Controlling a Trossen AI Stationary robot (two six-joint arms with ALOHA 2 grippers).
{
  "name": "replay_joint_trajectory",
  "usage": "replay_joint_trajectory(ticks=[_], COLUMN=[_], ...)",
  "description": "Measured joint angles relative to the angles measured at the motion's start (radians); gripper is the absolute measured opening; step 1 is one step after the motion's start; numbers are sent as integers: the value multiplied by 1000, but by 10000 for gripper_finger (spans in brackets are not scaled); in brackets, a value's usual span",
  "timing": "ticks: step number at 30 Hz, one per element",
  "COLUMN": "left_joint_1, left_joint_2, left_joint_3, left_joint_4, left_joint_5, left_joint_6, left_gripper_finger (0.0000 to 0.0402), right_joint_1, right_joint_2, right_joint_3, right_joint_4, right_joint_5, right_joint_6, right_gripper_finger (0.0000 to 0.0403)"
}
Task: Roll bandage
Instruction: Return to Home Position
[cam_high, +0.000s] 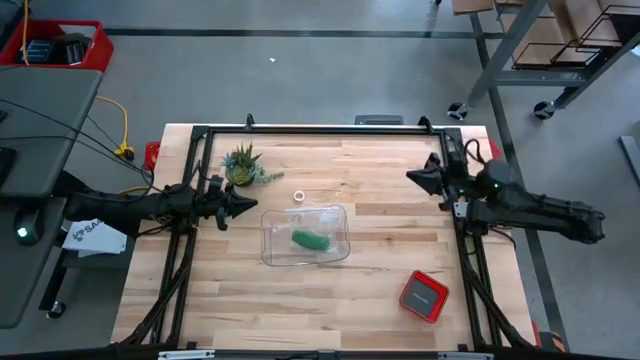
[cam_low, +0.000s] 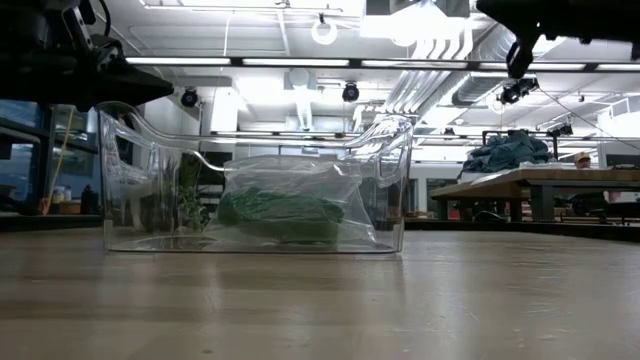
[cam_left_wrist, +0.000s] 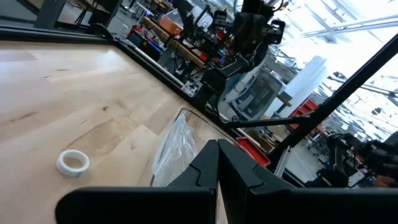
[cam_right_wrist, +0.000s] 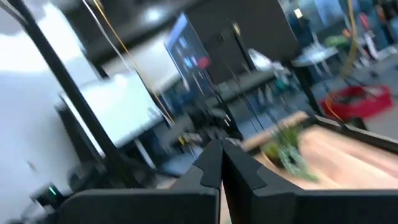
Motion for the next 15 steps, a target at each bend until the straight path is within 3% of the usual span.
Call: replay_joint_trajectory(ticks=[6,15], left_joint_1=[0,0], left_joint_2=[0,0], left_joint_3=[0,0], left_joint_4=[0,1], left_joint_5=[-1,-2], left_joint_6=[0,0], left_gripper_finger=[0,0], right_joint_1=[2,129], right_joint_2=[16,80], right_joint_3=[-208,-280], right_joint_4=[452,544], right_joint_5=[2,-6], right_joint_6=[106,34], right_gripper_finger=[0,0])
